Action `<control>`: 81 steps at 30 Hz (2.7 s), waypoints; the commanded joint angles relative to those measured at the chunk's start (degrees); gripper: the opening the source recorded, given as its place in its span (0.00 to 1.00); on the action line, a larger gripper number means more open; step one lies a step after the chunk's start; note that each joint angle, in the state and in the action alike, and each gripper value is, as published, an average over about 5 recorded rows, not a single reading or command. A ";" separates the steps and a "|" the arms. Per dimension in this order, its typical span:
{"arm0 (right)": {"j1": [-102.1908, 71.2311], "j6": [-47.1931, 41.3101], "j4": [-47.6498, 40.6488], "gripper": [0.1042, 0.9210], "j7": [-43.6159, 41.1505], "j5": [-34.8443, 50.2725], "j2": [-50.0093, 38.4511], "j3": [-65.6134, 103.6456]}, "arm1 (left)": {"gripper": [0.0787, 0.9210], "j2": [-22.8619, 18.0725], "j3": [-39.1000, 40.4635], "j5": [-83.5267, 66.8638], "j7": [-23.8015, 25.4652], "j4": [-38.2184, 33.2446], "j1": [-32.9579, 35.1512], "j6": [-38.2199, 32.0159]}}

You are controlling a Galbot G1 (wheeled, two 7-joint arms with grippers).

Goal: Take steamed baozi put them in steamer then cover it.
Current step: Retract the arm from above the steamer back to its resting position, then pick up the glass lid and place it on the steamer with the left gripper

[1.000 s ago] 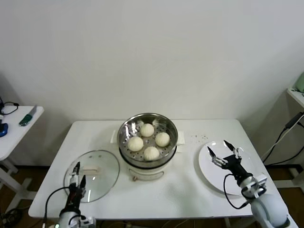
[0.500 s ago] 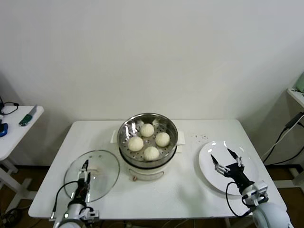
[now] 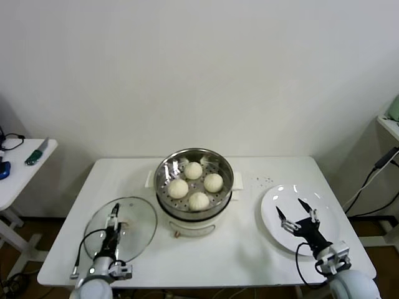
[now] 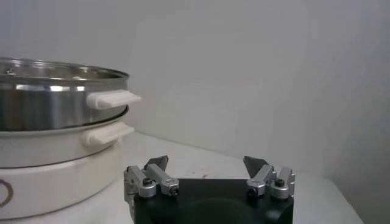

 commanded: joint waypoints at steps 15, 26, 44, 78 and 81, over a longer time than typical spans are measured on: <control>0.07 0.45 -1.19 0.88 -1.16 -3.55 2.38 -0.31 | 0.79 1.92 1.51 -6.15 -2.26 4.58 -3.62 0.22; 0.23 0.96 -1.93 0.88 -1.45 -4.54 3.40 -0.19 | 0.41 1.61 2.36 -7.44 -1.98 3.92 -2.89 0.41; 1.58 1.20 -2.62 0.88 -1.29 -5.00 2.72 -0.33 | 0.08 5.70 0.63 -10.11 -1.88 -16.37 6.02 11.02; 9.24 -1.01 -6.84 0.88 0.67 -8.24 1.68 -7.19 | 0.08 17.70 31.48 -9.69 22.92 -28.19 -24.31 37.97; 9.15 -0.98 -7.07 0.88 0.67 -8.34 1.89 -6.75 | 0.08 13.34 34.61 -6.52 25.43 -26.15 -27.02 38.12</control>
